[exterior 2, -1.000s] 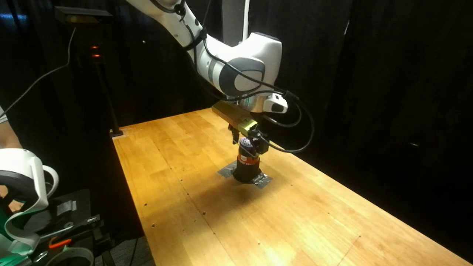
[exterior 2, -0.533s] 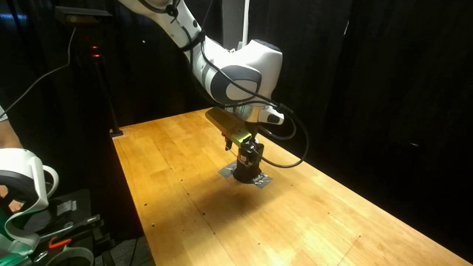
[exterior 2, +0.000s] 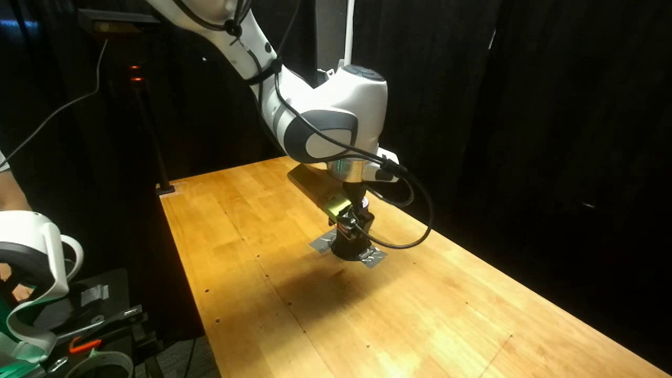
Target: Put the rubber band around the brown cup
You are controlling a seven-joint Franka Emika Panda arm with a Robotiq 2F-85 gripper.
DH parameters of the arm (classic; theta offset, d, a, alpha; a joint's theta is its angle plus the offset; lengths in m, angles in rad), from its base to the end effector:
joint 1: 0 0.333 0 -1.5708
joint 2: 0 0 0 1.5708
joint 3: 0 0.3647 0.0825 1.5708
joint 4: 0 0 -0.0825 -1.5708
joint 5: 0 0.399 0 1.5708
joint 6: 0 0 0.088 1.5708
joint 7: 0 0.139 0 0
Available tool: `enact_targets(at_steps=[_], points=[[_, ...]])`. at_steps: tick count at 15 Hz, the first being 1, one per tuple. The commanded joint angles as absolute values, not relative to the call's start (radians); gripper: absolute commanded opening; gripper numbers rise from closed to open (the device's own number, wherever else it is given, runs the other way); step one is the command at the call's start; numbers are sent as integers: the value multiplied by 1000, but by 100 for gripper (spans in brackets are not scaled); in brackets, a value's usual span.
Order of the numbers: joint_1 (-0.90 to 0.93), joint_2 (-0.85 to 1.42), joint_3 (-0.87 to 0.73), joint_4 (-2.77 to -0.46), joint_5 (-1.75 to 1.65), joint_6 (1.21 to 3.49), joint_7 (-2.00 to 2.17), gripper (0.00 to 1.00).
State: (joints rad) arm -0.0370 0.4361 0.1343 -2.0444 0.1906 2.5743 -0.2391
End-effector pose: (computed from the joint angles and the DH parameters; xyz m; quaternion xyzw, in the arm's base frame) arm 0.6371 0.0598 0.2367 -0.9921 -0.0821 -0.0524 0.0793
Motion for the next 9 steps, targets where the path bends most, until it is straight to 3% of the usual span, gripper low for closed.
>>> enact_targets(at_steps=[1,5,8,9], points=[[-72,337,165,-2197,238,2717,-288,35],[-149,300,262,-2305,368,2951,-370,9],[-283,323,440,-2339,558,3134,-508,4],[-353,342,529,-2337,622,3185,-562,7]])
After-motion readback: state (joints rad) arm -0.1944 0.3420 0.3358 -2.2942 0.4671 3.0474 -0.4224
